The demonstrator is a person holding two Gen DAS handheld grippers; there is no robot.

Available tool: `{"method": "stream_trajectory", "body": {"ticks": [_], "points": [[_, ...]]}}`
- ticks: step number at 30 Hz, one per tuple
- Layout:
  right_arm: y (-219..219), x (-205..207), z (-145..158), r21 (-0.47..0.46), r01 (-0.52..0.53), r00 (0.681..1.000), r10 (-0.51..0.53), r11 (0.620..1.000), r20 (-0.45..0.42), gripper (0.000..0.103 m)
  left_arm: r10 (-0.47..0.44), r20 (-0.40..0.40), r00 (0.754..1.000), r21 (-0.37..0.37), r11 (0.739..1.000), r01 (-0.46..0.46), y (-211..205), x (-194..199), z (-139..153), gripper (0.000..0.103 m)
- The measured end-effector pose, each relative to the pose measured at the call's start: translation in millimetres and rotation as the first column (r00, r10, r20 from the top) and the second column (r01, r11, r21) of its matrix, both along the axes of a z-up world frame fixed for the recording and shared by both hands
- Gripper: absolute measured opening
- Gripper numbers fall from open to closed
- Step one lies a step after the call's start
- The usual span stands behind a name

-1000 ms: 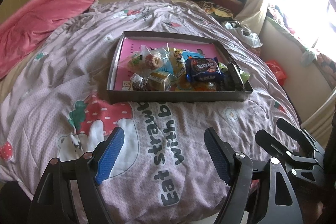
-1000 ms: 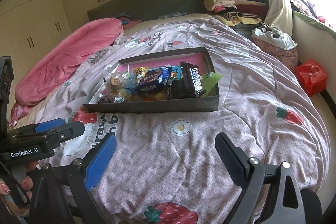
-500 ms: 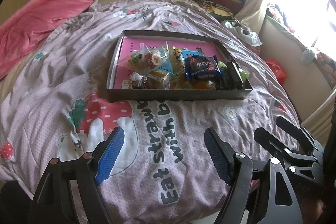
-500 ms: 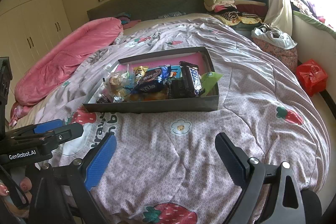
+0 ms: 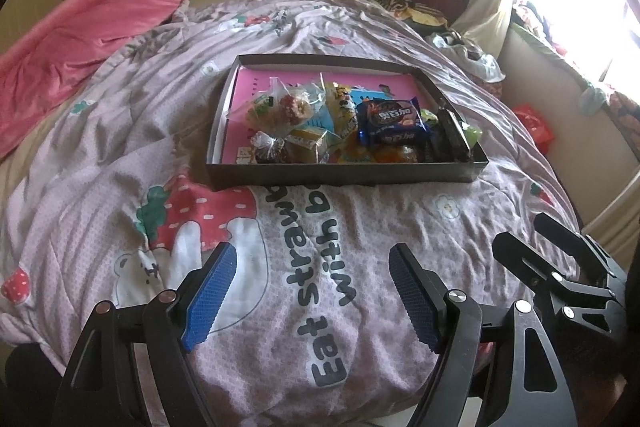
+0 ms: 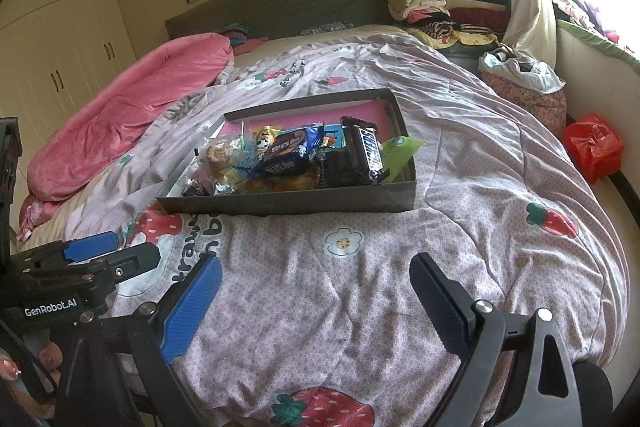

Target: Organize snacks

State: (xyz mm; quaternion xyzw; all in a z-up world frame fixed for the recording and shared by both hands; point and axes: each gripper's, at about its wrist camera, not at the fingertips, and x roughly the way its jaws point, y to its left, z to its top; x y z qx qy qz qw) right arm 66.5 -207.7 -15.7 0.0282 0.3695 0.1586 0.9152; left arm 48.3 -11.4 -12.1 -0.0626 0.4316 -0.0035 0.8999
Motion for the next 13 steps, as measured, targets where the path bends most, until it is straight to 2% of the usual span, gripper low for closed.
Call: {"method": "stream_trajectory", "body": {"ticks": [5,7,11,13], "points": [[-9,10,-8,0.003,0.022,1.0,-0.022,1.0,-0.011,0.095,0.009,0.013,1.0,0.009,1.0,-0.009,3,2,-5,0.08],[-18,19,-10,0.003,0.052,0.999,-0.052,0.999,-0.01,0.095,0.013,0.003,1.0,-0.009,1.0,-0.013,8,6,-8,0.08],[-50,46,-10,-0.001,0.16,0.987,-0.16,0.987,-0.002,0.096,0.073,0.015,0.997,-0.009,0.997,-0.073,36,21,-11,0.08],[-70,65,-9,-0.02,0.226,0.974,-0.226,0.974,0.018,0.102,0.121,0.015,0.992,0.016,0.992,-0.122,57,33,-13,0.08]]}}
